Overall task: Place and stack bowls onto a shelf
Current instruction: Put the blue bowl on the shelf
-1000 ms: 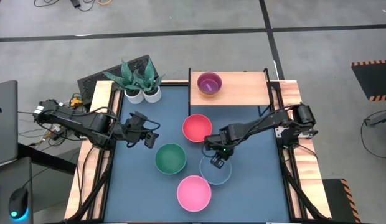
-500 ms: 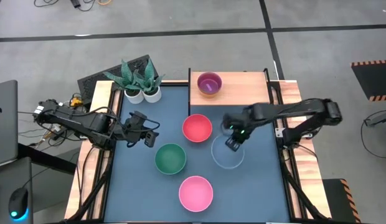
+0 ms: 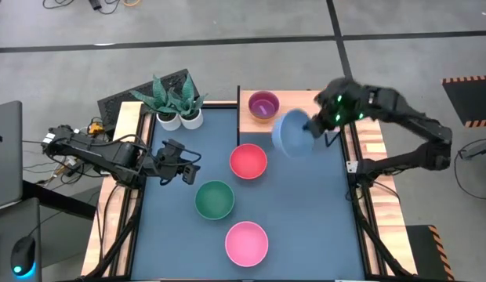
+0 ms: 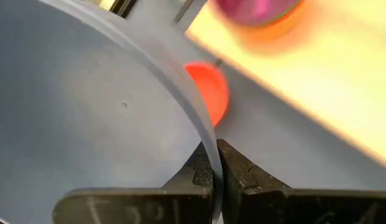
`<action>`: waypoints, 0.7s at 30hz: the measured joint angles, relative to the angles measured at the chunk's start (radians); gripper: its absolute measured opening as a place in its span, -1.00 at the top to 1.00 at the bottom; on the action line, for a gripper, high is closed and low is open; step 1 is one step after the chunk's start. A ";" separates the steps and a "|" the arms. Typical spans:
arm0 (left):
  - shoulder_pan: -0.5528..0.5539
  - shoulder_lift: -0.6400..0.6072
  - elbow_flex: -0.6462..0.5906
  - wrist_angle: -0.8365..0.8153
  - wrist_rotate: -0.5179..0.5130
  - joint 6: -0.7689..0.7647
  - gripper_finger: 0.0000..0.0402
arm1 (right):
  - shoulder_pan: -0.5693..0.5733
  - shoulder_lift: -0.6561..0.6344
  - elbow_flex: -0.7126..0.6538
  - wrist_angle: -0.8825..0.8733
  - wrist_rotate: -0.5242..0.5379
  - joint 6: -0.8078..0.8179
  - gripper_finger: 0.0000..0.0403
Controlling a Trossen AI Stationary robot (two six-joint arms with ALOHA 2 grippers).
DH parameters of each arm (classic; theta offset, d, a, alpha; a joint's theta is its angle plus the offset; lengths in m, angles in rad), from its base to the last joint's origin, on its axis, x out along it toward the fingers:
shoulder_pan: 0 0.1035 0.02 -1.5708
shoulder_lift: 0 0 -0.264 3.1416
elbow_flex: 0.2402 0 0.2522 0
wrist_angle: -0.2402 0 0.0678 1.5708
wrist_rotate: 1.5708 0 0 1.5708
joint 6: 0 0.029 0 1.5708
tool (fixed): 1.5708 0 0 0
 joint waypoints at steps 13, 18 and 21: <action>0.000 0.000 0.000 0.000 0.001 0.006 -0.04 | -0.463 0.196 0.165 -0.080 -0.147 -0.299 0.88; 0.000 0.000 0.000 0.000 0.001 0.008 -0.04 | -0.569 0.284 0.166 -0.151 -0.172 -0.333 0.87; 0.000 0.000 0.000 0.000 0.001 0.009 -0.04 | -0.602 0.333 0.166 -0.206 -0.172 -0.368 0.87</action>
